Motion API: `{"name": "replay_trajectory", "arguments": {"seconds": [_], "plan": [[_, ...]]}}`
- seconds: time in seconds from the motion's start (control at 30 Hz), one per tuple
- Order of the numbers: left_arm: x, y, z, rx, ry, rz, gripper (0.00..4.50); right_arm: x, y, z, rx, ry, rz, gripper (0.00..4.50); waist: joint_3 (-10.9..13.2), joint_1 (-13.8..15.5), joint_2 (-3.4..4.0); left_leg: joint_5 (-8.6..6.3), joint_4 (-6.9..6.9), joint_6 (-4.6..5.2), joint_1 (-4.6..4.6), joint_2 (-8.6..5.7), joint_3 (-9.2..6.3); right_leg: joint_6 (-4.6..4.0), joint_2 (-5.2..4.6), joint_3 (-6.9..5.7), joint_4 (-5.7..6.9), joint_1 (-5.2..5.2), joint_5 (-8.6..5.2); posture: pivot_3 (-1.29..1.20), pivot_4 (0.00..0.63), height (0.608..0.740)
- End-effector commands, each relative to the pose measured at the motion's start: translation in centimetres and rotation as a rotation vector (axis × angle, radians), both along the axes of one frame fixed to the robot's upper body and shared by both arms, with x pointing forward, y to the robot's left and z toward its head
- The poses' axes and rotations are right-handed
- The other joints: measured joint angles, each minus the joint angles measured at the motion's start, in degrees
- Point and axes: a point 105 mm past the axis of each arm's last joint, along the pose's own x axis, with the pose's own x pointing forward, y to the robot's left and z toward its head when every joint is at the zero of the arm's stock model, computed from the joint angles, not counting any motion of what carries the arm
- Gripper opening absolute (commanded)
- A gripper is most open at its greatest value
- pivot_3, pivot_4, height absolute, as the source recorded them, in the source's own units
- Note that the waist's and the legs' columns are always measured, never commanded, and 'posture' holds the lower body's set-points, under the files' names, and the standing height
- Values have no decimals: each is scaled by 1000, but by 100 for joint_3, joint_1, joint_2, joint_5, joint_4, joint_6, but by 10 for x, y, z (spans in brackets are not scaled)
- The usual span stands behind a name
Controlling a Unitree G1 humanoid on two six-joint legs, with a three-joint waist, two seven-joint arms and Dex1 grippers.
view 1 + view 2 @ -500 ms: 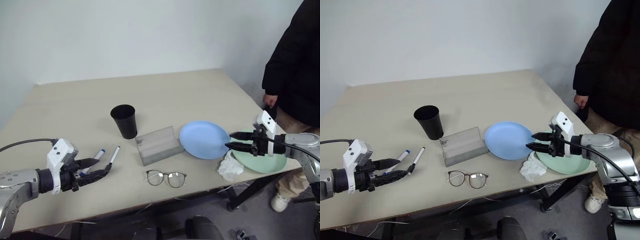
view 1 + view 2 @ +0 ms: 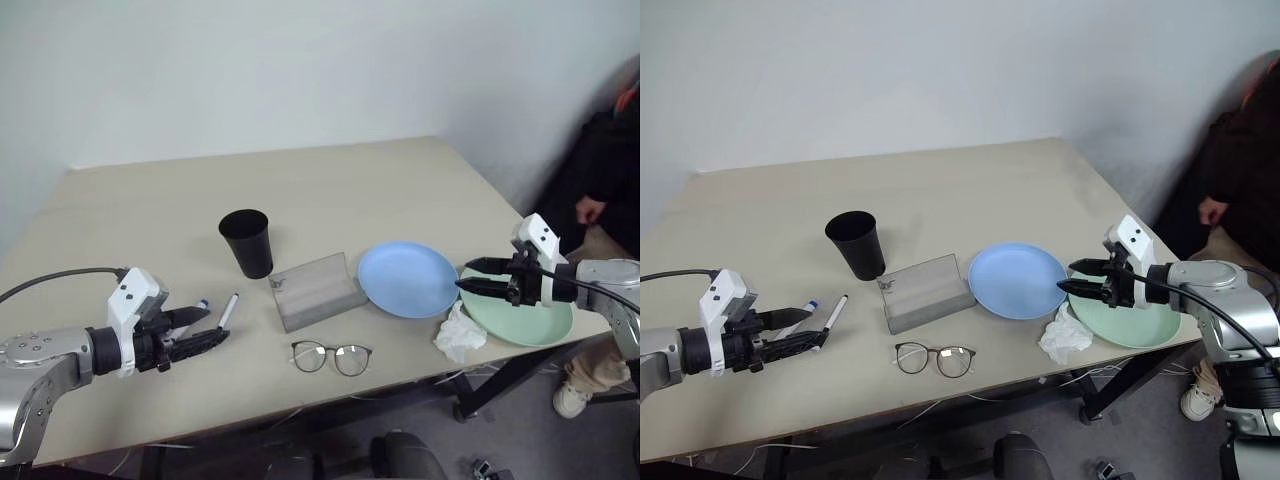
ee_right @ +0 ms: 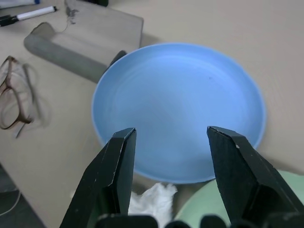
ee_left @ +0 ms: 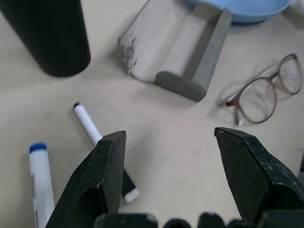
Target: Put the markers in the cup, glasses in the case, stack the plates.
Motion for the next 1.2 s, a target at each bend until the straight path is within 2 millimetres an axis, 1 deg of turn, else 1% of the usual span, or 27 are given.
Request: {"name": "replay_trajectory", "arguments": {"seconds": [0.03, 0.2, 0.3, 0.37, 0.5, 0.57, 0.63, 0.73, 0.8, 0.93, 1.03, 1.1, 1.2], "plan": [[5, -3, 8, 2, -35, -33, 3113, 9, -18, 24, -18, -98, -53, 2577, 0, 0, -1, 0, 0, 2, 0, -1, 0, 0, 0, 1, 0, 0, 0, 0, 0, 740], [18, -3, 9, 9, -57, -46, 3113, 12, -45, 27, -38, -124, -150, 2577, 0, 7, -1, 0, 0, 2, 2, -2, -4, 0, 1, -2, 1, 4, 0, 0, 0, 740], [24, -5, 16, 20, -72, -89, 3113, 13, -54, 32, -24, -132, -199, 2577, 0, 4, 0, 3, 0, 2, 1, -3, -2, 0, 1, 0, 2, 4, 0, 0, 0, 740], [28, -5, 18, 30, -80, -94, 3113, 14, -62, 30, -31, -124, -234, 2577, -1, -6, 1, 15, 0, -6, 2, -3, -1, 0, 1, 2, 2, 5, 0, 0, 0, 740], [30, -5, 18, 38, -80, -118, 3113, 20, -89, 29, -41, -100, -389, 2577, -1, -10, 1, 23, 0, 5, 3, -3, 3, 0, 2, 6, 1, 4, 0, 0, 0, 740], [32, -6, 17, 37, -83, -119, 3113, 18, -100, 25, -57, -71, -440, 2577, 0, -6, 3, 25, 0, 2, 1, -3, 2, 0, 1, 6, 1, 2, 0, 0, 0, 740], [33, -9, 18, 28, -91, -135, 3113, 15, -108, 23, -64, -53, -465, 2577, 0, -3, 2, 25, 0, 4, 0, -3, 1, 0, 1, 6, 1, 1, 0, 0, 0, 740], [31, -20, 23, 11, -109, -187, 3113, 9, -122, 13, -69, -4, -518, 2577, 0, 5, 1, 22, 0, 11, -1, -3, 0, 0, 1, 6, 0, 2, 0, 0, 0, 740], [28, -29, 30, -12, -128, -229, 3113, 6, -132, 7, -74, 30, -562, 2577, 0, 1, 1, 20, 0, 15, 0, -3, 0, 0, 0, 6, -2, 4, 0, 0, 0, 740], [19, -43, 43, -40, -174, -320, 3113, 4, -143, 0, -75, 64, -599, 2577, -1, -14, 2, 15, 1, 27, 1, -6, 1, 0, 0, 12, -2, 6, 0, 0, 0, 740], [14, -47, 47, -35, -209, -370, 3113, 1, -154, -9, -82, 103, -640, 2577, -1, -15, 3, 15, 0, 28, 8, -5, 0, 0, 5, 14, 1, 11, 0, 0, 0, 740], [14, -45, 45, -20, -219, -378, 3113, 0, -160, -14, -87, 132, -671, 2577, 0, -13, 5, 15, 0, 28, 15, -5, -2, 0, 7, 14, 2, 16, 0, 0, 0, 740], [15, -43, 41, 8, -227, -386, 3113, 1, -163, -18, -83, 176, -687, 2577, 2, -22, 8, 14, 0, 31, 50, -5, 0, 0, 6, 16, 1, 45, 0, 0, 0, 740]]}}
